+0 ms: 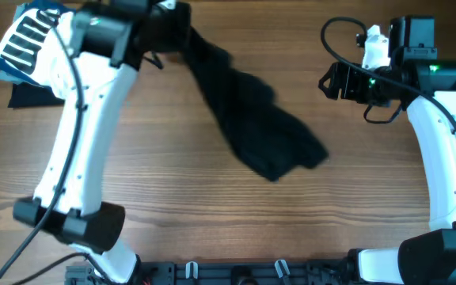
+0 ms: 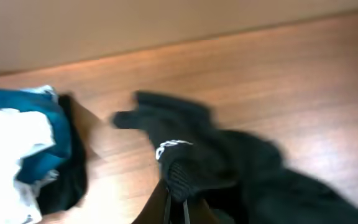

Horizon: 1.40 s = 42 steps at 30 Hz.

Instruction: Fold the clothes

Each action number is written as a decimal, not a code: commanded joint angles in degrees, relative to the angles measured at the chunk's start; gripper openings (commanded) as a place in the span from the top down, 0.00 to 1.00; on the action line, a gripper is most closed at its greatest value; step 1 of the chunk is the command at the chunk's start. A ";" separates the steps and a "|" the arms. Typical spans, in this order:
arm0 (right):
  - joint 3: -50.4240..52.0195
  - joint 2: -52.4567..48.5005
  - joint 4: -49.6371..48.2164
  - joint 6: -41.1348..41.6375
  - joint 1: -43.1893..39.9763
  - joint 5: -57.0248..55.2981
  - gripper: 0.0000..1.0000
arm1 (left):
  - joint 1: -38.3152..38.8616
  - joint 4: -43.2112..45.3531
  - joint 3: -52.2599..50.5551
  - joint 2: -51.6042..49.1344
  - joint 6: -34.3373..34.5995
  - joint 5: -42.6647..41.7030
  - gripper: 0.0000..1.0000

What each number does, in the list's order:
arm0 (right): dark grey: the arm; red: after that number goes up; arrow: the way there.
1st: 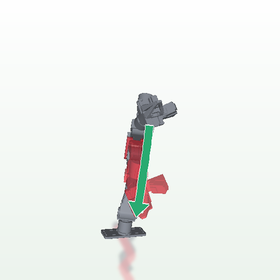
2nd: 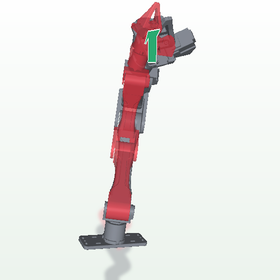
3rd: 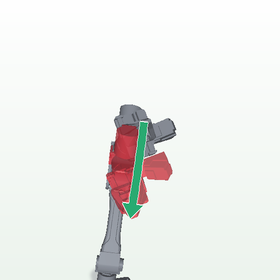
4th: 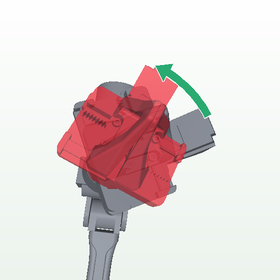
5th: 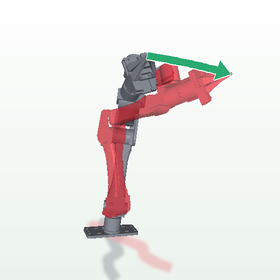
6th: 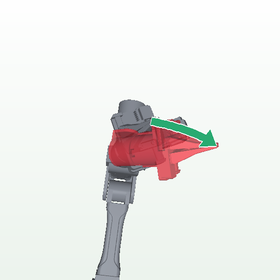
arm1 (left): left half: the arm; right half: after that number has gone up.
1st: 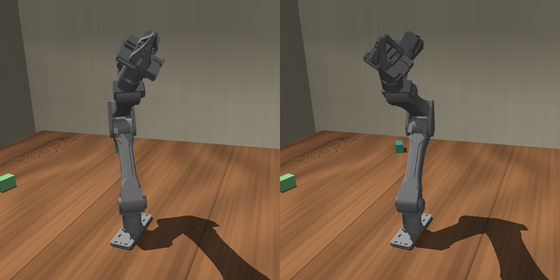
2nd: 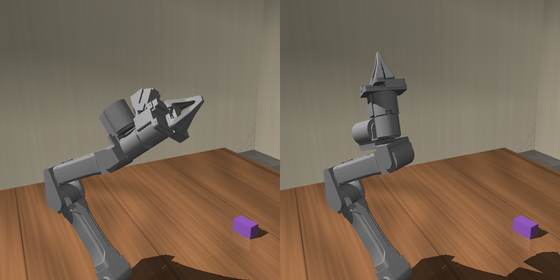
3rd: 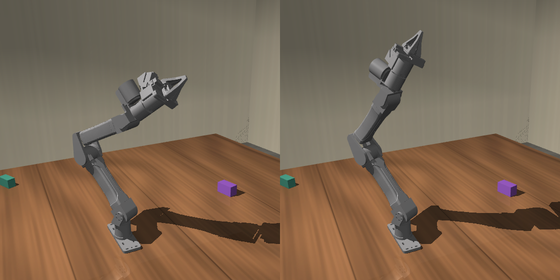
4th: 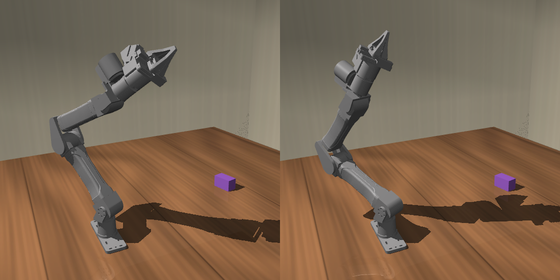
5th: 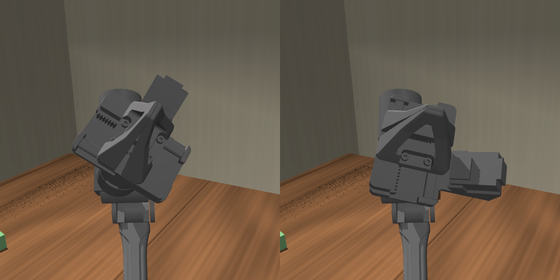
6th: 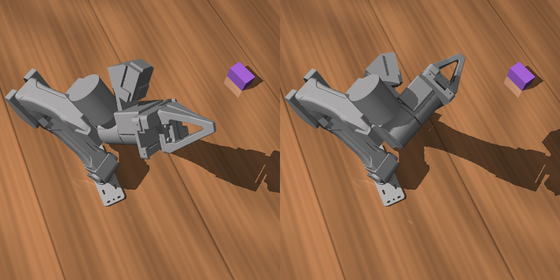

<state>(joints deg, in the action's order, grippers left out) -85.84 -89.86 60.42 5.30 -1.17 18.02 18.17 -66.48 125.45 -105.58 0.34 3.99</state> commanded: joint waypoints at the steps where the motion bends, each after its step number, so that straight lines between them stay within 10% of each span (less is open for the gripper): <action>1: 0.52 -0.74 0.63 -5.70 1.95 3.89 0.17 | 0.85 0.13 1.40 1.62 0.61 0.61 0.96; 20: 13.97 -23.17 -18.47 0.87 13.31 -6.49 0.43 | 1.31 0.35 1.33 1.55 0.61 3.85 0.96; 23: 13.97 -24.70 -19.98 2.36 13.40 -8.20 0.59 | 1.31 -0.04 1.33 1.55 0.61 3.85 0.96; 26: 13.97 -24.92 -20.79 2.69 13.38 -8.61 0.96 | 1.31 -0.48 1.33 1.55 0.61 3.85 0.96; 42: -4.98 -24.65 -17.35 -3.82 -7.56 -2.89 0.96 | 1.49 -1.36 1.31 1.55 3.69 2.54 0.96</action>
<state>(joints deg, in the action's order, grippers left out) -88.62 -113.75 41.45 4.29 -7.94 12.14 19.44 -67.51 125.95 -104.33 2.59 7.27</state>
